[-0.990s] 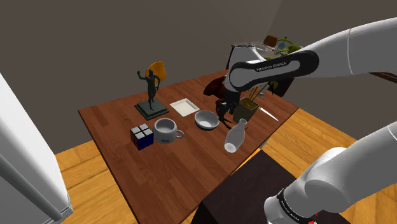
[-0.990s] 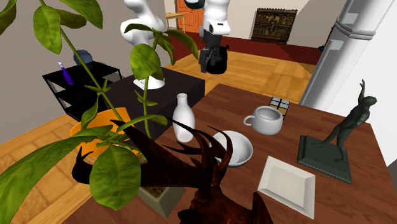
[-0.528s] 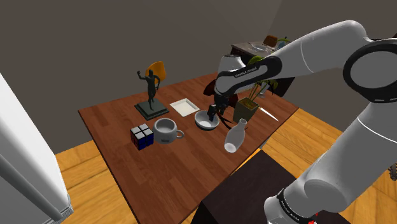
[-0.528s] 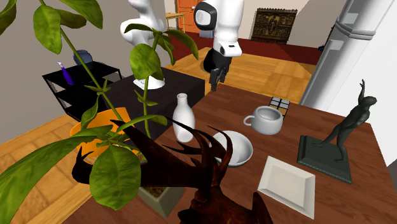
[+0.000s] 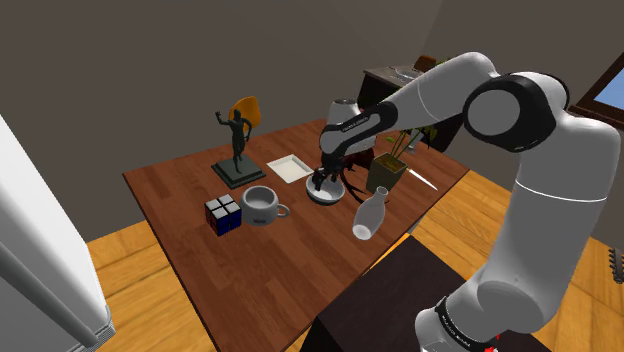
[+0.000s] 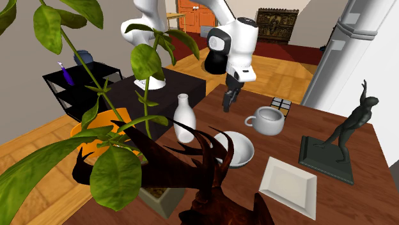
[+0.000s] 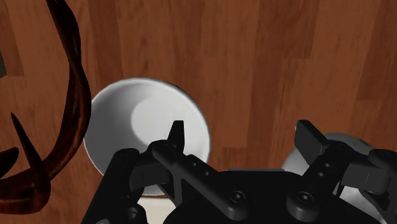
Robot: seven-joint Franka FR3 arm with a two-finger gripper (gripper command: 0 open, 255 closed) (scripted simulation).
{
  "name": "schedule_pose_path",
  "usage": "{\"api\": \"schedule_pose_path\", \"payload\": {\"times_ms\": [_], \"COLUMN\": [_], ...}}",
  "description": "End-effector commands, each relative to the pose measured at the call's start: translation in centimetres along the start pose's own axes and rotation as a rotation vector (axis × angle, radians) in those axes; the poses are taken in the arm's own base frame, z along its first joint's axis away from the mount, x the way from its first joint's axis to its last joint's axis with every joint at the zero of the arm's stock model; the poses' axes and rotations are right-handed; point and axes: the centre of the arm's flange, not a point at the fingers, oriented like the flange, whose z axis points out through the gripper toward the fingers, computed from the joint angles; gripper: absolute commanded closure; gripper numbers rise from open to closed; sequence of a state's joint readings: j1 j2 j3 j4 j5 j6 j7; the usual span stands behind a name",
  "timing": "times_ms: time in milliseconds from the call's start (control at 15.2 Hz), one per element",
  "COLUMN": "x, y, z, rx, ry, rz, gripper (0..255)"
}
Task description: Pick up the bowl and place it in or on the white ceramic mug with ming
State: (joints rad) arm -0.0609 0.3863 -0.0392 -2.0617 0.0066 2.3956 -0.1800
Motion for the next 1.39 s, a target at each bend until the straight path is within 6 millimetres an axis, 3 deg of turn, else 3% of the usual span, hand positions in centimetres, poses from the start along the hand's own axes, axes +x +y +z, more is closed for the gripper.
{"api": "schedule_pose_path", "payload": {"times_ms": [0,396,924,1320], "x": [2.2,7.6,7.7,7.7], "y": [0.6,2.5,2.5,2.5], "z": [1.7,6.2,10.2,10.2], "rx": [-0.002,-0.007,-0.007,-0.007], "ry": [0.008,0.027,0.027,0.027], "rz": [0.003,0.011,0.011,0.011], "gripper": [0,0,0,0]}}
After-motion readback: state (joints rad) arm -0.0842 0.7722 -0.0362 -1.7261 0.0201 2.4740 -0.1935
